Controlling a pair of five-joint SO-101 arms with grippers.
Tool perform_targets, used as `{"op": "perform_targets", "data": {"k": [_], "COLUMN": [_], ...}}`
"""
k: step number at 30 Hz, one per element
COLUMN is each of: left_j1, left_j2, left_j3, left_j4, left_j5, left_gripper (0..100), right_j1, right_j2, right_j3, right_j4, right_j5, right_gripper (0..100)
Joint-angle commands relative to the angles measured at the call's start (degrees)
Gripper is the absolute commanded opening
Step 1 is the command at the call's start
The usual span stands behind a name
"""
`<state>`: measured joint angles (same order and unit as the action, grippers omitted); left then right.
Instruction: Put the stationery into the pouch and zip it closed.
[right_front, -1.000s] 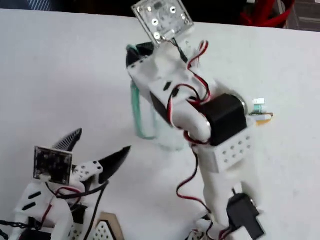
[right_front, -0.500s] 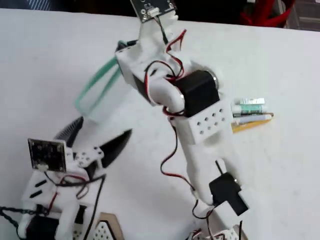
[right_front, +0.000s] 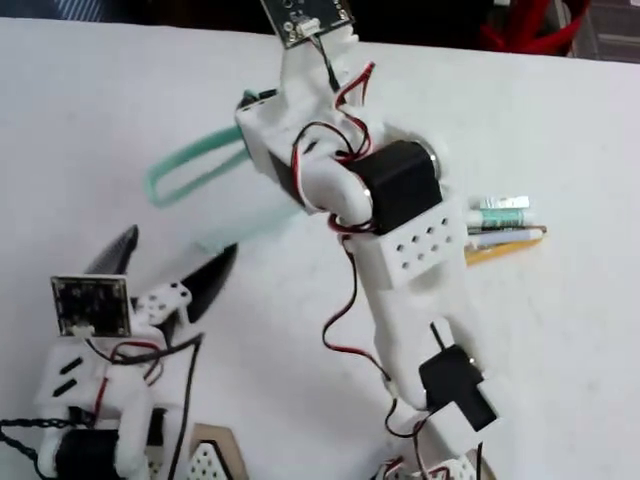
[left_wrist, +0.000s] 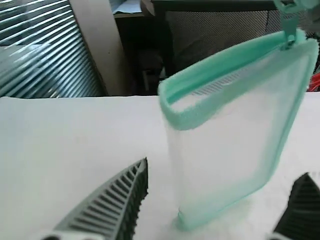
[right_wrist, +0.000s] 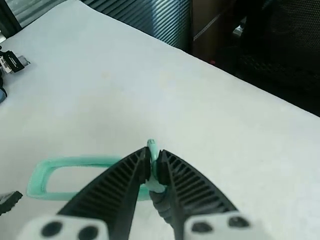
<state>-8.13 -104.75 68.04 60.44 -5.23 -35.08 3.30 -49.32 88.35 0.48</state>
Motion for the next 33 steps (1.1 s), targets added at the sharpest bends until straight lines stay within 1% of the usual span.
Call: {"op": "perform_targets", "data": {"k": [1,3,7,15,17,19,21,25,27,29,33], "left_j1": [-6.46,-7.69,-2.68,-1.98,-1.36,-0.75,0.57,7.69,10.07,10.42,10.86], "left_j2": [0.48,0.48,0.48,0.48,0.57,0.57,0.57,0.57,0.57,0.57,0.57], "left_j3": [-4.31,-3.6,2.81,14.24,16.97,19.34,21.63,25.14,25.85,25.76,25.85], "left_j4": [0.35,-1.23,-6.59,-24.44,-29.54,-32.97,-34.99,-34.99,-35.08,-35.43,-35.43], "left_j5": [-4.4,-5.89,-7.74,-8.97,-11.08,-12.66,-12.75,-12.75,-12.66,-12.66,-12.57], "left_gripper": [42,42,42,42,41,41,41,41,41,36,23], "right_j1": [-0.84,-1.27,-2.59,-3.21,-3.12,-2.86,-3.03,-4.7,-4.97,-4.7,-3.3], "right_j2": [-0.75,-0.75,-0.75,-0.75,-0.75,-0.4,-0.22,-0.22,-0.13,-0.13,-0.04], "right_j3": [-2.55,-2.55,-2.55,-2.55,-2.55,-2.46,-2.37,-2.46,-2.11,-2.02,-1.93], "right_j4": [1.27,1.54,1.71,2.68,3.3,3.3,3.03,1.63,1.01,0.66,0.57], "right_j5": [-0.53,-0.62,-0.62,-0.18,-0.09,-0.09,-0.09,0.09,1.58,2.55,2.2], "right_gripper": [1.8,1.8,1.8,1.8,1.8,1.8,1.8,1.8,1.8,1.8,1.8]}}
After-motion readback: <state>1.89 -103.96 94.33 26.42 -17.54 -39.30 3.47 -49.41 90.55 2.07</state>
